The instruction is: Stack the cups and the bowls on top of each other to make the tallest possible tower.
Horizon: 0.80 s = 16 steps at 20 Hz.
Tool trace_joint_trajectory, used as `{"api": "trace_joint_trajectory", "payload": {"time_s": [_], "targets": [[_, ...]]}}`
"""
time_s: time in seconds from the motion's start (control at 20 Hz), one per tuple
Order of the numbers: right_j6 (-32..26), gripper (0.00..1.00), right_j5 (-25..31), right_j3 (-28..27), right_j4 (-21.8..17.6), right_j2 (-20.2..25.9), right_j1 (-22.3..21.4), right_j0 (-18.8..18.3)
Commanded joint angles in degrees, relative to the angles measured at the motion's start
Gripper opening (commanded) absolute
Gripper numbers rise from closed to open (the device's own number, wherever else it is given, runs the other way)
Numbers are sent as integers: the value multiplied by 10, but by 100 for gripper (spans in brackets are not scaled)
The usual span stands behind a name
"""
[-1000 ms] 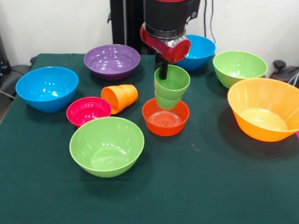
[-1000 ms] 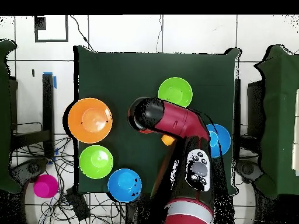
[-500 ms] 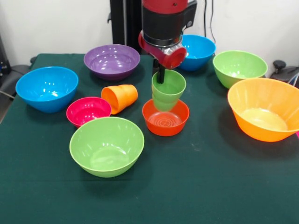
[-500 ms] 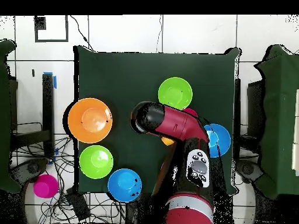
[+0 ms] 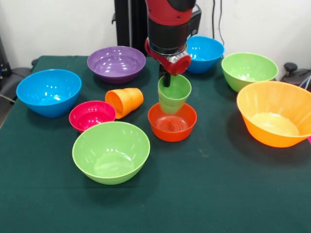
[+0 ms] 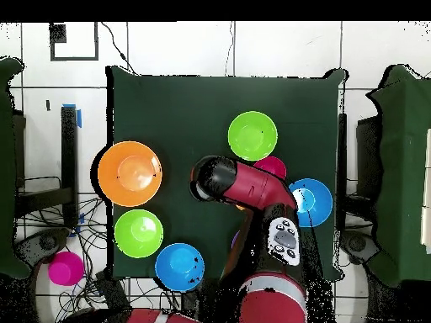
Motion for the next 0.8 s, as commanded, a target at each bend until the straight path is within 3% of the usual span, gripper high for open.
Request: {"api": "trace_joint_trajectory", "payload": {"time_s": [0.05,0.4,0.65,0.8], "targets": [[13,0,-31,23,-14,59,19,-6],[24,0,-45,18,-8,58,9,-1],[13,0,25,-19,-25,34,-19,14],[13,0,12,-15,-21,41,-13,11]]}}
